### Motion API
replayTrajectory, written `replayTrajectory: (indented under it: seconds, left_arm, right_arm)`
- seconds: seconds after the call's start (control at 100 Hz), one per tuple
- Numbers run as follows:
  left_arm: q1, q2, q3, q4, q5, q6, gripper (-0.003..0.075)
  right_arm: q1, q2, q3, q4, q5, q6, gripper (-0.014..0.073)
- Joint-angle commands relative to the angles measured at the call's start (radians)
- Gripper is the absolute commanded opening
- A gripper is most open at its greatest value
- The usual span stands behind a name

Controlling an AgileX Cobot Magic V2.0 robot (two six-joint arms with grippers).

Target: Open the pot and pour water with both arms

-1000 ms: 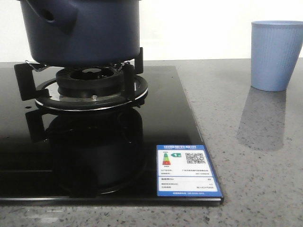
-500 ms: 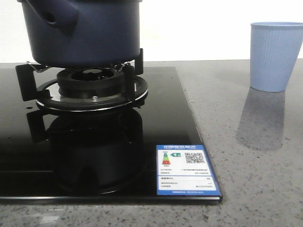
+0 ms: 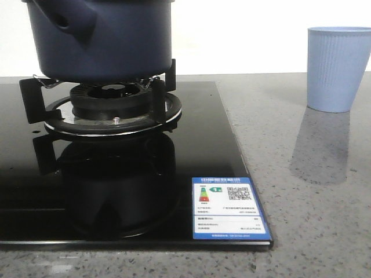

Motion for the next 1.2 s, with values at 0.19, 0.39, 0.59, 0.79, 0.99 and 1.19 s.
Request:
replayTrajectory:
  seconds: [0.19, 0.39, 0.59, 0.79, 0.99, 1.19]
  left_arm:
    - [0.005, -0.022, -0.022, -0.032, -0.061, -0.002, -0.0019]
    - [0.005, -0.022, -0.022, -0.032, -0.061, -0.002, -0.0019]
    - [0.005, -0.022, -0.022, -0.032, -0.061, -0.002, -0.0019]
    - [0.005, -0.022, -0.022, -0.032, -0.061, -0.002, -0.0019]
    - [0.006, -0.022, 0.028, 0.055, -0.129, -0.072, -0.0019]
    - [0.074, -0.022, 0.224, 0.259, -0.223, -0.351, -0.0019]
  right_arm:
    - [-0.004, 0.013, -0.020, -0.025, 0.067, -0.012, -0.0041]
    - [-0.004, 0.013, -0.020, -0.025, 0.065, -0.012, -0.0046]
    - [-0.004, 0.013, -0.020, -0.025, 0.065, -0.012, -0.0046]
    - [-0.004, 0.013, -0.020, -0.025, 0.065, -0.012, -0.0046]
    - [-0.004, 0.013, -0.020, -0.025, 0.065, -0.012, -0.0046]
    - [-0.004, 0.013, -0.020, -0.025, 0.065, -0.012, -0.0046]
